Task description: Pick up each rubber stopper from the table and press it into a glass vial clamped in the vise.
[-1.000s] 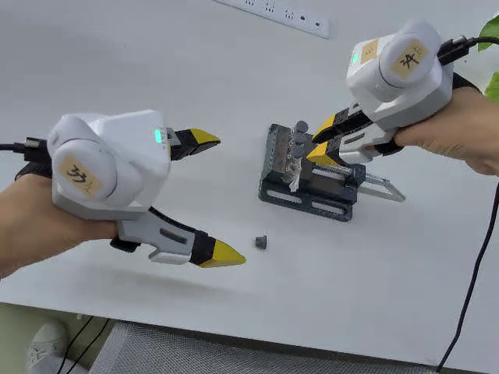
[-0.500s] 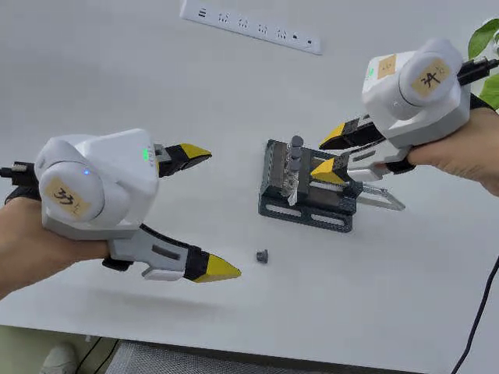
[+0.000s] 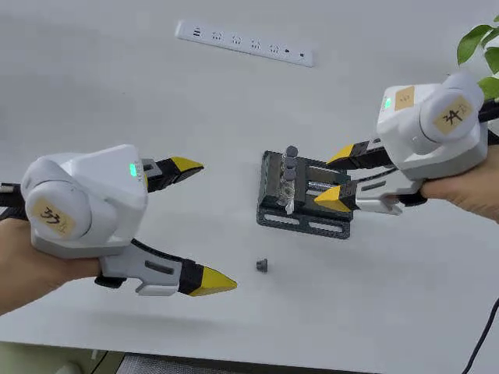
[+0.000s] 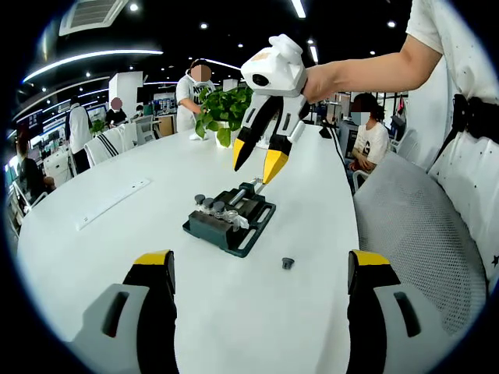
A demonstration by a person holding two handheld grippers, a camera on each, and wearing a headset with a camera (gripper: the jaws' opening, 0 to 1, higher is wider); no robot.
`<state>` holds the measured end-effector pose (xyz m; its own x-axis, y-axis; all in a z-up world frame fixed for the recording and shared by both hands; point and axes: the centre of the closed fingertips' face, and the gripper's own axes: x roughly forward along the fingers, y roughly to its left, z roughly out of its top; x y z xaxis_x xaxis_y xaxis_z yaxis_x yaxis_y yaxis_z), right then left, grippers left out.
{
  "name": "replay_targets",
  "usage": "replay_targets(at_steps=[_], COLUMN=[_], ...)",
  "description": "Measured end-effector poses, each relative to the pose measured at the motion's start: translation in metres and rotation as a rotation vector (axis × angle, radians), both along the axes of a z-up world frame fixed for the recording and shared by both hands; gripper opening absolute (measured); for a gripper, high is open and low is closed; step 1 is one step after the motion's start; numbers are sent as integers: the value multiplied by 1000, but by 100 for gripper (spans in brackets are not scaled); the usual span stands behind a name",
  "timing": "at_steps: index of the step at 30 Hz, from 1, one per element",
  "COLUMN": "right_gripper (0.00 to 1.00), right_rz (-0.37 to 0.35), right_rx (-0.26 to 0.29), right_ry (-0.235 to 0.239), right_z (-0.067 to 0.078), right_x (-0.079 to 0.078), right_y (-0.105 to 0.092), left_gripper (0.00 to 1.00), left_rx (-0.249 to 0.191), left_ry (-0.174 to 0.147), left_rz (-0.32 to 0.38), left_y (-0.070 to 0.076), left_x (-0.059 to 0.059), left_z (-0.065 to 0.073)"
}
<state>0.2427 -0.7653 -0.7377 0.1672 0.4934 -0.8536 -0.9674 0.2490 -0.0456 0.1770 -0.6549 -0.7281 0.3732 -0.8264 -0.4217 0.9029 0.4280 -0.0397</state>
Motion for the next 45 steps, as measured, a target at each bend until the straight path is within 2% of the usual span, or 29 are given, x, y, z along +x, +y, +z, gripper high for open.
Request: replay_targets(at_steps=[8, 20, 25, 32, 38, 45], right_gripper=[36, 38, 38, 35, 33, 30], right_rz=[-28, -36, -26, -11, 15, 28], right_rx=[83, 129, 156, 160, 193, 200], right_ry=[21, 35, 42, 57, 64, 75], right_z=[-3, -14, -17, -32, -43, -62], right_x=[-22, -50, -64, -75, -86, -89], right_y=[1, 0, 8, 12, 22, 24], left_gripper=[91, 91, 91, 90, 90, 90], left_rx=[8, 17, 18, 17, 17, 17], left_ry=[1, 7, 12, 18, 24, 28], left_rz=[5, 3, 3, 8, 10, 9], left_y=[1, 1, 2, 4, 5, 4], left_x=[-3, -8, -10, -11, -12, -12], left_z=[1, 0, -2, -4, -7, -8])
